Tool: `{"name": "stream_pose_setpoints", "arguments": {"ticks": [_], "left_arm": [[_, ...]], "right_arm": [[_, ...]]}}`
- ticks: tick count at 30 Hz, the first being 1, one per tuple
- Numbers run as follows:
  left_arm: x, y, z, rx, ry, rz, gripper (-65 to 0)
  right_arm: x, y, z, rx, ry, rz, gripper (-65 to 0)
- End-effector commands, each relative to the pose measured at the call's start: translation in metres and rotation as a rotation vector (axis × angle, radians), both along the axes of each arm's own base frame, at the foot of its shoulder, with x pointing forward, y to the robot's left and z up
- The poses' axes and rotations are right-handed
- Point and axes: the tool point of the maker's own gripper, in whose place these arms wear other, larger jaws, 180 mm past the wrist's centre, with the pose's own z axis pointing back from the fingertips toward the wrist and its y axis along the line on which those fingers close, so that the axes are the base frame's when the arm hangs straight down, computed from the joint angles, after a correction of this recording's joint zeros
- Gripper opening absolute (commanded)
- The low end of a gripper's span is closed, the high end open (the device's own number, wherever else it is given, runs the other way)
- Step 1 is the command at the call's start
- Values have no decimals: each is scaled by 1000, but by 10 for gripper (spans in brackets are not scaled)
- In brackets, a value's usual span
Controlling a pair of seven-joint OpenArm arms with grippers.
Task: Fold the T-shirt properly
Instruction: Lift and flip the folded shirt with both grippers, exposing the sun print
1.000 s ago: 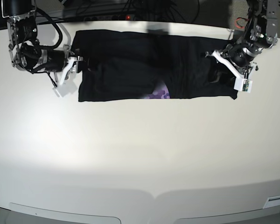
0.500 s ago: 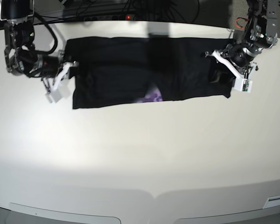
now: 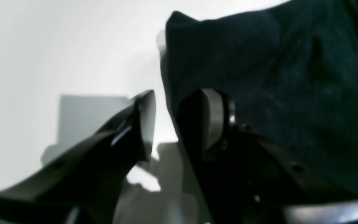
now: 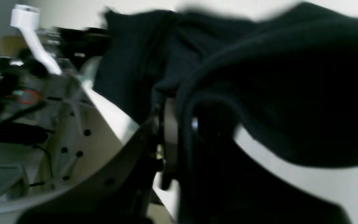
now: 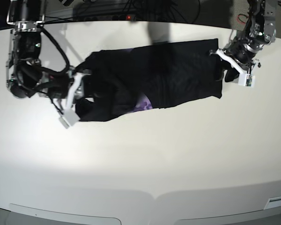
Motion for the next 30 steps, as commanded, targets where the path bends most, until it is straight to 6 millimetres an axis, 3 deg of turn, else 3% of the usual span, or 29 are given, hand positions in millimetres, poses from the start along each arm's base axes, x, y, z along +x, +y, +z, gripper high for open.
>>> {"name": "stream_pose_setpoints", "arguments": {"ticks": [1,4,10,16,25,30], "left_arm": [[-12,14,-20,73,94,2,-420],[-13,11,-32,74,122,-54,-420],[-15,-8,-35,19,122,-93,-420],[-16,-18,-32,-21,113,-125,-420],[-17,-25,-30,-52,108,-139,-420],[-17,-33,-31,-69,107,-135,-420]], "right_arm": [[5,11,13,40,-46,14,-650],[-1,50,15,121,-41,59,-650],[-10,116,16,171,-66,154,-650],[-2,175,21,139,-142,151,-650],[-9,242,38,216,-143,203,-650],[-12,252,20,219,-78,216,-650]]}}
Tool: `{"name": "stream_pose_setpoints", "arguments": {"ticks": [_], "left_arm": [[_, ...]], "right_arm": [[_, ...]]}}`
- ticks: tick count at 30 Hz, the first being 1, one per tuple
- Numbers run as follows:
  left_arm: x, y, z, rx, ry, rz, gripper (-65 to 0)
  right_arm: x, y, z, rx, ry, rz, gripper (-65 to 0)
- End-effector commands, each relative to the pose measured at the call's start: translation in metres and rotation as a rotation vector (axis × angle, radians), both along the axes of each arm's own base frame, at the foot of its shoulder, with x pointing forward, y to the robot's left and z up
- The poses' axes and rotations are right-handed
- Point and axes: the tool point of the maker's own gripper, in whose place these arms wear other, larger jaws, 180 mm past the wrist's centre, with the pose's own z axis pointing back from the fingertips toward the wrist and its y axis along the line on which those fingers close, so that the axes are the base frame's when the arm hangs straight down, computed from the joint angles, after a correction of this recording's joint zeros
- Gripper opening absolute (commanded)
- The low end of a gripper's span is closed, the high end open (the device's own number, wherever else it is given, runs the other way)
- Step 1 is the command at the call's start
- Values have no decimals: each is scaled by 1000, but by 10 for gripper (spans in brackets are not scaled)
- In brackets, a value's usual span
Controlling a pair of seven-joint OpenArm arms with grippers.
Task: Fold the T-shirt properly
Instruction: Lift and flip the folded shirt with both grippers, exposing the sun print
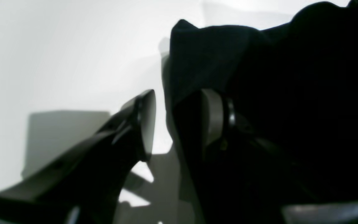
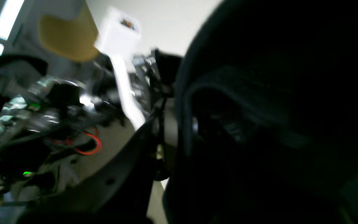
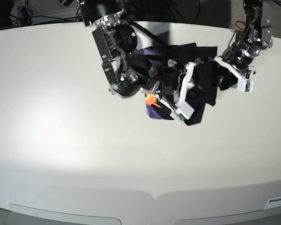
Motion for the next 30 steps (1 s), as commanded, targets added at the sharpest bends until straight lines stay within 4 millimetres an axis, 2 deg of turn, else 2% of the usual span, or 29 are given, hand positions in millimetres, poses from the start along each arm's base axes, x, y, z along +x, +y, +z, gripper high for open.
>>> {"name": "stream_pose_setpoints", "arguments": {"ticks": [1,7,12,16,19,21,25,30], "left_arm": [[-26,-2,-26,60,136,-57,-420],[-26,-2,-26,60,136,-57,-420],[-26,-2,-26,59,136,-57,-420],[-27,-4,-26,55,137,-57,-420],[-27,-4,-26,54,137,-57,-420],[-27,-4,-26,55,137,-57,-420],[-27,-4,-26,55,137,-57,-420],[-25,-2,-26,61,134,-57,-420]], "right_arm": [[6,9,15,55,-25,-2,-650],[0,13,-5,58,50,1,-650],[1,20,-3,87,42,-8,-650],[-2,34,9,129,6,13,-650],[-20,50,19,157,-45,112,-431],[-34,61,26,176,-61,184,-367],[-47,76,45,231,-65,264,-363],[-42,78,71,289,-80,307,-363]]}}
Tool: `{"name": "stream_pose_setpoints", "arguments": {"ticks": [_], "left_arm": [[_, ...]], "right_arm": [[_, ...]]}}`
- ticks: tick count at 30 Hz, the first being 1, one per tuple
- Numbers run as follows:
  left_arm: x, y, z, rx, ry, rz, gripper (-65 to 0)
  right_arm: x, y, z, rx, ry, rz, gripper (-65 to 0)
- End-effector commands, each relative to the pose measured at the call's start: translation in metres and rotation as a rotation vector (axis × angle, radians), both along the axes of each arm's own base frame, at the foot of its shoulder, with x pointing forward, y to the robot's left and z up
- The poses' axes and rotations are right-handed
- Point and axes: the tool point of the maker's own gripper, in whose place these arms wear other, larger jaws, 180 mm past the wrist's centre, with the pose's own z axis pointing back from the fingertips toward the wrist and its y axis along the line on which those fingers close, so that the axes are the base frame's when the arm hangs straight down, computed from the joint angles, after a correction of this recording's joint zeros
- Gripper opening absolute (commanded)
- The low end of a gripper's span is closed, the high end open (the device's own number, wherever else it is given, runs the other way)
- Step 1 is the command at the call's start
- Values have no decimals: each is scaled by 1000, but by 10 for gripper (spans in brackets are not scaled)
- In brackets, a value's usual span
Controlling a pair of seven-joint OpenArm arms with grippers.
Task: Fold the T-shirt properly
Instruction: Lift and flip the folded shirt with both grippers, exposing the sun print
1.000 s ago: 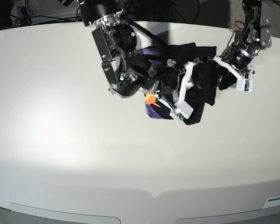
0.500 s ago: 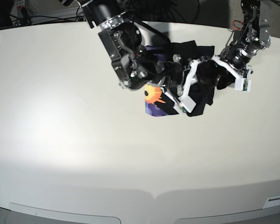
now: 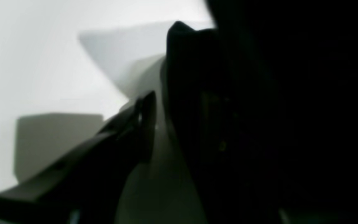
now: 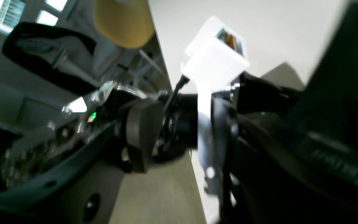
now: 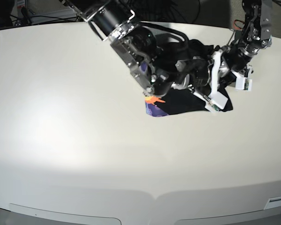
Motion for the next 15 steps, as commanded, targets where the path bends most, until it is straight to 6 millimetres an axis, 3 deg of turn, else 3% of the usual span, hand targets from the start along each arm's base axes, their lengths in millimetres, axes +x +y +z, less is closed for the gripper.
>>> {"name": "stream_pose_setpoints", "arguments": {"ticks": [1,6,9,15], "left_arm": [[-22,4,-25,82,129,-49,-420],[-12,26,-9,150,87,-55,-420],[1,45,9,192,51,-22,-420],[23,80,49,325,-12,26,-420]], "right_arm": [[6,8,36,97,-56,20,-363],[34,-9,50,24,-163,20,-363],[62,-24,59,0,-200,-38,-363],[131,-77,50,-132,-251,-267,-364]]}}
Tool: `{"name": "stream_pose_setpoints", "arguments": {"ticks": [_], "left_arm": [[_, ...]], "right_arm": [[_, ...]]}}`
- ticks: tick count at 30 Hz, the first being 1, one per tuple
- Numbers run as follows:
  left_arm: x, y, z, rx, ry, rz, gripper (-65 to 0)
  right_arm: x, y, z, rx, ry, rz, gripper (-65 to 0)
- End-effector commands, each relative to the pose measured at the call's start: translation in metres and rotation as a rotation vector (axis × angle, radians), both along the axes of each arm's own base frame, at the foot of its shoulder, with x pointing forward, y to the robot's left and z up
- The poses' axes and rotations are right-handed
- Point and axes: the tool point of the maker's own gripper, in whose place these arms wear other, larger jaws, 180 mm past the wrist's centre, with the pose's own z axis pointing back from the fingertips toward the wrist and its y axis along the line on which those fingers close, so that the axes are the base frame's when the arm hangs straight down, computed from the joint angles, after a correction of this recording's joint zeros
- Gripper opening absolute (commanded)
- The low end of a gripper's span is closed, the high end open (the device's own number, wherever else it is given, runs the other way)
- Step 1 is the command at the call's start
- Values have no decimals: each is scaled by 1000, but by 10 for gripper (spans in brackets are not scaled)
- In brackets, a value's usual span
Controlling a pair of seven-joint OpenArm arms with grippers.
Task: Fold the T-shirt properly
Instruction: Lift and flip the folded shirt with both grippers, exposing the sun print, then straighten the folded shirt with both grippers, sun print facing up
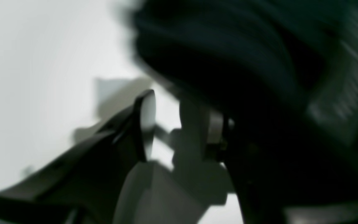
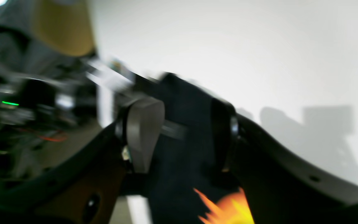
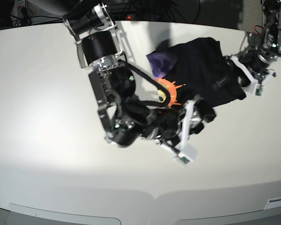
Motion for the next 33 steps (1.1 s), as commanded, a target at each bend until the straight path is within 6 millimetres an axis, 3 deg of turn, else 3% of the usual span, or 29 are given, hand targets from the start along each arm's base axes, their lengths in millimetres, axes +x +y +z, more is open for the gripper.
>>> {"name": "stream_pose_setpoints", "arguments": {"ticks": [1,7,10,13,18,20,23,24,29,33], "left_arm": [[14,1,22,5,-72,-16,-420],[22,1,42,77,-124,-60,-420],[24,17,41,171,-128,-23,-420],[30,43,49,281,-162,67,-420],[37,82,78,408,-251,260,-420],[35,75,79,349,-240,278,-469],[28,51,76,188,-218,273,-639],[24,42,76,147,-213,271,-650],[-12,0,70,39,-180,265,-650],[-44,-32,60,-49,-126,266,-650]], "right_arm": [[12,0,25,67,-48,-21,-364],[35,-56,5,-14,-40,-128,-364],[38,-76,-6,-66,-41,-145,-364],[38,-87,-13,-92,-36,-155,-364],[37,-86,-14,-86,-34,-155,-364],[38,-83,-11,-72,-38,-157,-412],[39,-76,-6,-41,-48,-159,-576],[40,-75,-5,-30,-50,-162,-638],[54,-76,-16,-40,-86,-218,-650],[55,-64,-34,-67,-109,-209,-650]]}}
